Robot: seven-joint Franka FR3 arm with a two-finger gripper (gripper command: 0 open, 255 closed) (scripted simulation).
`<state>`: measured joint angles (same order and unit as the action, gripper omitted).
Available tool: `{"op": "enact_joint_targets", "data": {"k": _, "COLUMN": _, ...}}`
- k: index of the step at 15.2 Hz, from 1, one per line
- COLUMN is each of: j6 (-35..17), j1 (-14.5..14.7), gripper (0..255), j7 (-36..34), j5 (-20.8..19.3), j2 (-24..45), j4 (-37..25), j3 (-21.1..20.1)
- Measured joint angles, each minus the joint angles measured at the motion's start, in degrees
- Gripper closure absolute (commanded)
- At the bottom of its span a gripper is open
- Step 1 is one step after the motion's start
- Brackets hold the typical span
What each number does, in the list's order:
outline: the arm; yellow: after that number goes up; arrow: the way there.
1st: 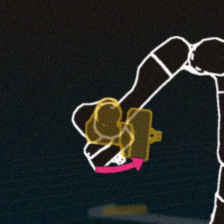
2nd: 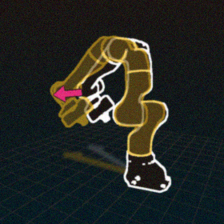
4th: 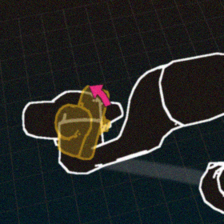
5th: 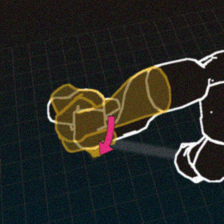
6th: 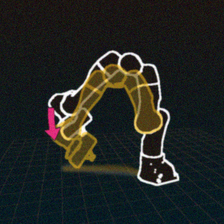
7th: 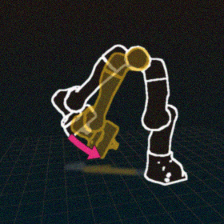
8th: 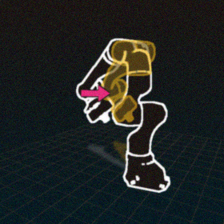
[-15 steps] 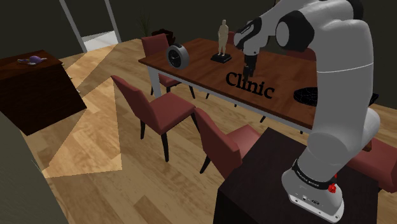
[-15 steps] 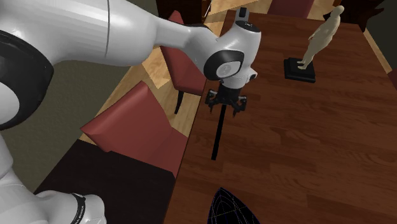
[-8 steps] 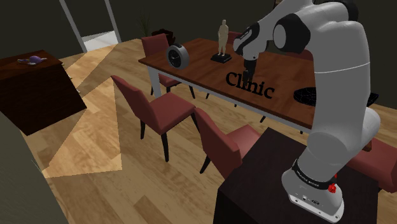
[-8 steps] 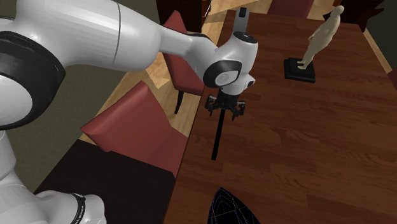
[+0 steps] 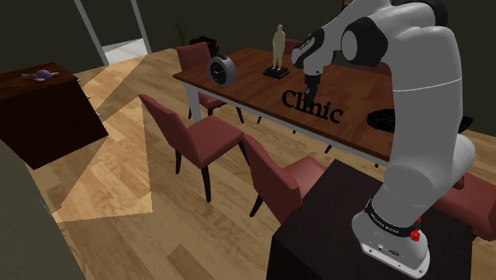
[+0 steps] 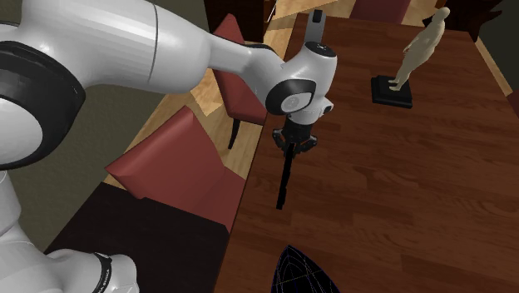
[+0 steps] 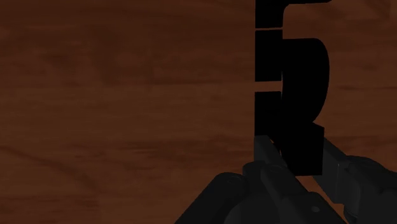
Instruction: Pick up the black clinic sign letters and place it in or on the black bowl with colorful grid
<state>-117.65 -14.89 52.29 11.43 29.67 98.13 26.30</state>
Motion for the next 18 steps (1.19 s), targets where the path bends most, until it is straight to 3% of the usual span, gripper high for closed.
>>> {"op": "enact_joint_targets", "data": {"k": 8, "j6": 0.3, "j1": 0.1, "gripper": 255, "j7": -0.1, "j5": -0.1, "j2": -0.2, "j4": -0.1, "j3": 0.0}}
{"op": "enact_joint_targets", "data": {"k": 18, "j6": 6.1, "j1": 0.5, "gripper": 255, "j7": -0.8, "j5": -1.7, "j2": -3.3, "j4": -3.0, "j3": 1.0}}
